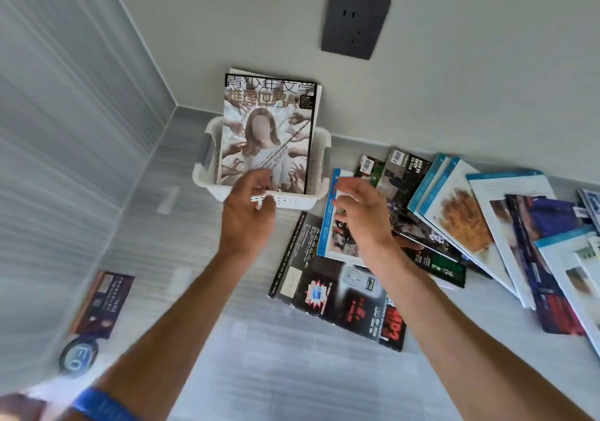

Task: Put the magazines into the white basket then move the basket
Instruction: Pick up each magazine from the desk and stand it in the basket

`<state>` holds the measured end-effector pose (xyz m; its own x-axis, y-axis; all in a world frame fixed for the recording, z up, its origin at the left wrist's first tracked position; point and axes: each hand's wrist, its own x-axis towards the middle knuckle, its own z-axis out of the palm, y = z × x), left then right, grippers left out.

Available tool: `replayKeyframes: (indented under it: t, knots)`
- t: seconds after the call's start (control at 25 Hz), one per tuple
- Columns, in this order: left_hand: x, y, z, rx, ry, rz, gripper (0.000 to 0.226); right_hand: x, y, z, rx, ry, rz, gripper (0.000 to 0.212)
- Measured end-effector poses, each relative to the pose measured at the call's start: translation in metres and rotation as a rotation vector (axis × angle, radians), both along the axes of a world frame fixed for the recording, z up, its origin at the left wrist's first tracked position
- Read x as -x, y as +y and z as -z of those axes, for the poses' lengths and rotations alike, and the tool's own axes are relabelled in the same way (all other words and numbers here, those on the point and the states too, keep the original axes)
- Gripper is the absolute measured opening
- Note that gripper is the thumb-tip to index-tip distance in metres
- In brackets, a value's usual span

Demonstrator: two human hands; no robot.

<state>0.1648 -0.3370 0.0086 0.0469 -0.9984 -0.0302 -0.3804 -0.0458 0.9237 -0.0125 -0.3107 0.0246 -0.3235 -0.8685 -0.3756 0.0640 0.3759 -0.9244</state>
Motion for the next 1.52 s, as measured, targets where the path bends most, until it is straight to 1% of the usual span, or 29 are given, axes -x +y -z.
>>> replayKeyframes:
  t: [0.08, 0.12, 0.2, 0.28, 0.32, 0.36, 0.4, 0.44, 0.52, 0.6, 0.68, 0.76, 0.8, 0.84, 0.92, 0.96, 1.0, 1.04, 1.08, 1.12, 1.2, 1.24, 1.28, 1.32, 1.36, 1.4, 1.44, 1.48, 1.52]
  knots:
    - [0.017, 0.061, 0.023, -0.169, -0.146, 0.112, 0.038, 0.023, 0.061, 0.025, -0.119, 0.154, 0.022, 0.028]
    - [0.026, 0.085, 0.033, -0.284, -0.233, 0.134, 0.043, 0.035, 0.092, 0.040, -0.186, 0.271, 0.009, 0.026]
    - [0.037, 0.113, 0.052, -0.442, -0.373, 0.139, 0.058, 0.053, 0.143, 0.065, -0.296, 0.561, -0.128, 0.025]
    - [0.043, 0.123, 0.061, -0.438, -0.479, 0.167, 0.071, 0.058, 0.178, 0.085, -0.291, 0.805, -0.370, 0.036]
    - [0.044, 0.125, 0.064, -0.422, -0.520, 0.156, 0.074, 0.058, 0.190, 0.092, -0.280, 0.878, -0.461, 0.042]
    - [0.045, 0.127, 0.065, -0.419, -0.539, 0.115, 0.075, 0.056, 0.198, 0.095, -0.274, 0.913, -0.458, 0.046]
    - [0.044, 0.129, 0.068, -0.427, -0.541, 0.067, 0.074, 0.052, 0.203, 0.096, -0.278, 0.891, -0.378, 0.046]
    - [0.043, 0.130, 0.068, -0.432, -0.544, 0.045, 0.071, 0.048, 0.204, 0.090, -0.302, 0.803, -0.228, 0.043]
    - [0.035, 0.133, 0.071, -0.438, -0.574, 0.101, 0.063, 0.052, 0.198, 0.077, -0.383, 0.530, 0.089, 0.039]
    - [0.024, 0.135, 0.073, -0.496, -0.519, 0.093, 0.052, 0.068, 0.184, 0.065, -0.523, 0.274, 0.269, 0.034]
    - [0.013, 0.142, 0.069, -0.555, -0.448, 0.076, 0.041, 0.082, 0.177, 0.055, -0.619, 0.117, 0.286, 0.017]
    - [0.008, 0.154, 0.065, -0.545, -0.465, 0.127, 0.038, 0.083, 0.174, 0.039, -0.713, 0.058, 0.183, 0.010]
    - [0.006, 0.161, 0.062, -0.471, -0.476, 0.159, 0.040, 0.083, 0.172, 0.032, -0.730, 0.028, 0.149, 0.010]
    - [0.004, 0.168, 0.056, -0.336, -0.457, 0.211, 0.043, 0.082, 0.169, 0.021, -0.726, -0.035, 0.141, 0.010]
    - [-0.002, 0.178, 0.042, -0.086, -0.327, 0.410, 0.053, 0.078, 0.157, -0.003, -0.670, -0.263, 0.166, 0.013]
    - [-0.004, 0.178, 0.035, 0.018, -0.338, 0.511, 0.059, 0.076, 0.150, -0.016, -0.636, -0.360, 0.181, 0.014]
    - [-0.003, 0.177, 0.026, 0.129, -0.419, 0.540, 0.060, 0.074, 0.142, -0.031, -0.607, -0.409, 0.180, 0.015]
    - [0.000, 0.174, 0.021, 0.270, -0.512, 0.492, 0.050, 0.072, 0.135, -0.043, -0.578, -0.427, 0.158, 0.014]
    - [0.005, 0.169, 0.014, 0.389, -0.570, 0.402, 0.035, 0.070, 0.129, -0.054, -0.538, -0.439, 0.127, 0.016]
    - [0.010, 0.161, 0.006, 0.447, -0.586, 0.304, 0.026, 0.067, 0.122, -0.062, -0.473, -0.459, 0.088, 0.022]
    - [0.013, 0.139, -0.011, 0.421, -0.542, 0.136, 0.023, 0.062, 0.109, -0.070, -0.320, -0.497, 0.022, 0.040]
    - [0.011, 0.129, -0.017, 0.380, -0.495, 0.061, 0.021, 0.060, 0.103, -0.071, -0.251, -0.455, 0.010, 0.042]
    - [0.006, 0.120, -0.022, 0.328, -0.405, 0.002, 0.018, 0.057, 0.096, -0.068, -0.198, -0.366, 0.019, 0.035]
    - [0.000, 0.113, -0.027, 0.266, -0.265, -0.023, 0.015, 0.054, 0.089, -0.064, -0.168, -0.266, 0.041, 0.028]
    - [-0.004, 0.106, -0.032, 0.212, -0.081, -0.009, 0.014, 0.051, 0.081, -0.059, -0.156, -0.181, 0.037, 0.027]
    - [-0.007, 0.100, -0.037, 0.166, 0.103, 0.025, 0.014, 0.048, 0.073, -0.053, -0.148, -0.143, -0.012, 0.026]
    - [-0.012, 0.093, -0.041, 0.141, 0.240, 0.046, 0.015, 0.042, 0.064, -0.049, -0.135, -0.135, -0.076, 0.019]
    - [-0.019, 0.084, -0.040, 0.130, 0.303, 0.041, 0.018, 0.036, 0.054, -0.046, -0.122, -0.123, -0.122, 0.009]
    - [-0.026, 0.075, -0.038, 0.125, 0.317, 0.029, 0.022, 0.029, 0.045, -0.045, -0.100, -0.089, -0.143, 0.005]
